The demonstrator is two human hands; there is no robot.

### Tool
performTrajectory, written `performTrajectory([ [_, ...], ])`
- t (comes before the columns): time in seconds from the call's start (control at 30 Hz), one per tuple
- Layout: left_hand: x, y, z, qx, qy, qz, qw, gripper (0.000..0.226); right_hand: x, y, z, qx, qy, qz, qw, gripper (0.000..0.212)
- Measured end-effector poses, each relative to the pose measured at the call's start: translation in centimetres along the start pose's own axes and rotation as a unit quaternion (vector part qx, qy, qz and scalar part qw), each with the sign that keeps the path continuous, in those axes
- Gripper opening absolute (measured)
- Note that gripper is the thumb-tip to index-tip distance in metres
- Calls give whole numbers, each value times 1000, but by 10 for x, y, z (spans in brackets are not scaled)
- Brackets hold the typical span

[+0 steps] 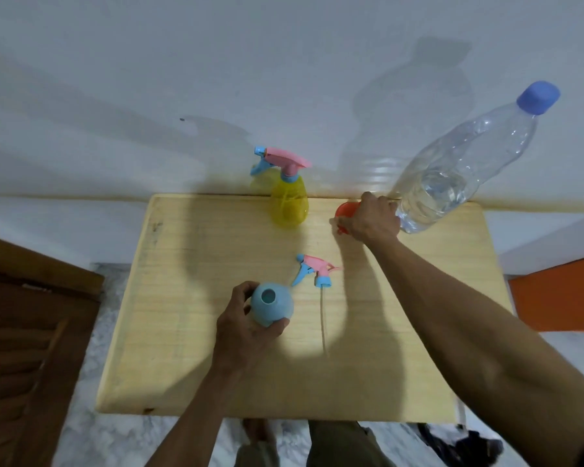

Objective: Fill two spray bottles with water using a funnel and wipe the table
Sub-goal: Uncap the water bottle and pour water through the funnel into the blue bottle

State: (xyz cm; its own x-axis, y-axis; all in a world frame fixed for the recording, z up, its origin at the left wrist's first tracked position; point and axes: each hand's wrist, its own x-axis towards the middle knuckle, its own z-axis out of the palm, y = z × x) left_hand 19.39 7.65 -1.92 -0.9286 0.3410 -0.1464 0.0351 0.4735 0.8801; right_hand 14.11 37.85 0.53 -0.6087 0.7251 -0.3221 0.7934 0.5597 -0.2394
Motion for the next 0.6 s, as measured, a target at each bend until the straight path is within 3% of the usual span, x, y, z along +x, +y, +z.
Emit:
performTrajectory([
  [0.23, 1, -4, 1, 0, -3, -6, 1000, 73, 15, 0, 3, 22, -21, 7, 1000, 60],
  [0.37, 0, -2, 0, 2, -6, 1, 1000, 72, 0, 11, -3, 197, -14, -27, 980, 82],
  [0.47, -1, -1, -2, 2, -11, 0, 1000, 71, -41, 16, -17, 445, -66, -24, 893, 94],
  [0.6, -1, -3, -4, 0, -16, -7, 1000, 72, -104, 14, -32, 614, -138, -42, 776, 78],
])
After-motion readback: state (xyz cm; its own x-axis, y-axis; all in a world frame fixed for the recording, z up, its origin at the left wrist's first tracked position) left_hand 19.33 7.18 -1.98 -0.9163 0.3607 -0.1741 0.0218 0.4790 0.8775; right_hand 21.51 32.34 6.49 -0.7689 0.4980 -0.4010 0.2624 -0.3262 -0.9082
